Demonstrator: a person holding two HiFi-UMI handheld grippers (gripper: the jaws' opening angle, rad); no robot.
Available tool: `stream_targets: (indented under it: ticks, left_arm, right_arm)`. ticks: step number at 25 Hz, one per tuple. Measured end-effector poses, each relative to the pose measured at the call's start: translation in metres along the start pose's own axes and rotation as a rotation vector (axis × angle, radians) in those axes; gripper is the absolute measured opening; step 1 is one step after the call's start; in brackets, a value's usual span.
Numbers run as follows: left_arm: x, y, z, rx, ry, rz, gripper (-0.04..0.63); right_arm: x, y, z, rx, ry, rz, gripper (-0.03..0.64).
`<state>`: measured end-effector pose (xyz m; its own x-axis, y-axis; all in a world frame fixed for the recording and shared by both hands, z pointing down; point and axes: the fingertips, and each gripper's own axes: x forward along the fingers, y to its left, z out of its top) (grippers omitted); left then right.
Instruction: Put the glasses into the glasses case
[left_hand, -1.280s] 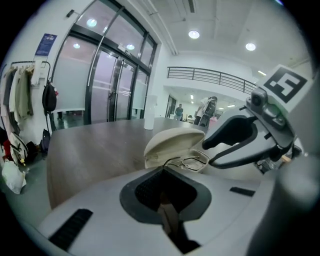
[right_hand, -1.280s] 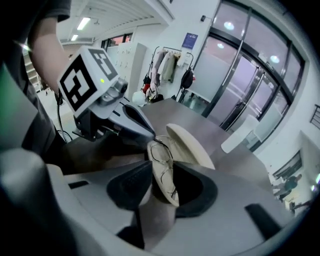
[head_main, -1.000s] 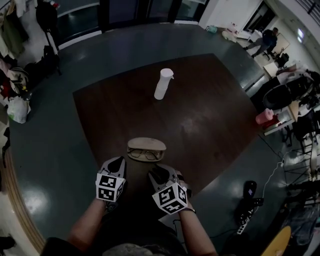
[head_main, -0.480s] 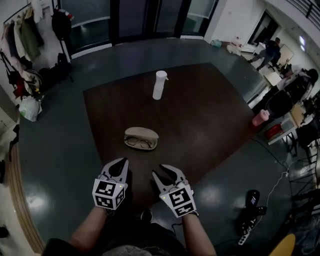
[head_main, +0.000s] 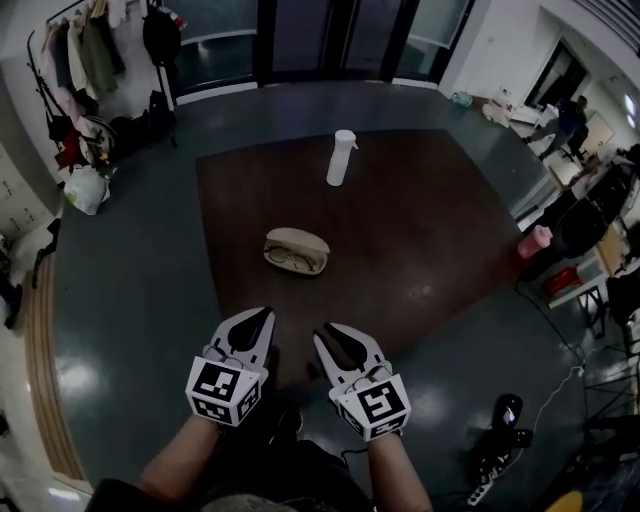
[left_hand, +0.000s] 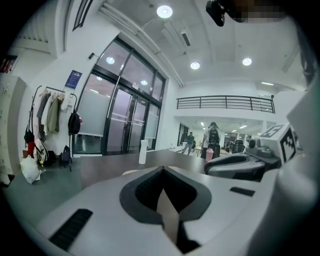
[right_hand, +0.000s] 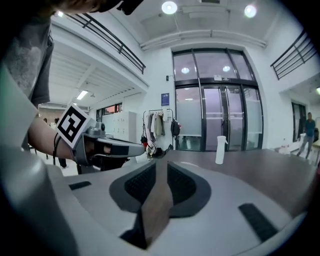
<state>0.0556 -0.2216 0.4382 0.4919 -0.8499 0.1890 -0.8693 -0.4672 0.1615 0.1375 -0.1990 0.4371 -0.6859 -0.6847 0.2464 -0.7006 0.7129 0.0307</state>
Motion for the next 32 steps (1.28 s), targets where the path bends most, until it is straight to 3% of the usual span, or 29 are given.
stream_targets:
  ticks: [5,13,21,32]
  left_arm:
    - [-0.012,0.004,0.005,-0.018,-0.016,0.002,0.006]
    - [-0.032,0.003,-0.008,-0.066,-0.033,-0.061,0.006]
    - [-0.096,0.023,-0.012,-0.067,-0.016,-0.098,0.006]
    - [-0.16,0.004,-0.011,-0.049,-0.046,-0.165,0.006]
  right_arm:
    - [0.002,0.014,0.01,-0.018,-0.004,-0.002,-0.011]
    - [-0.006,0.027,0.011,0.032,-0.06,-0.103,-0.012]
    - [-0.017,0.093,0.021,-0.009,-0.047,-0.166,-0.012]
    - [-0.059,0.154,0.031,-0.05,-0.069,-0.261,-0.012]
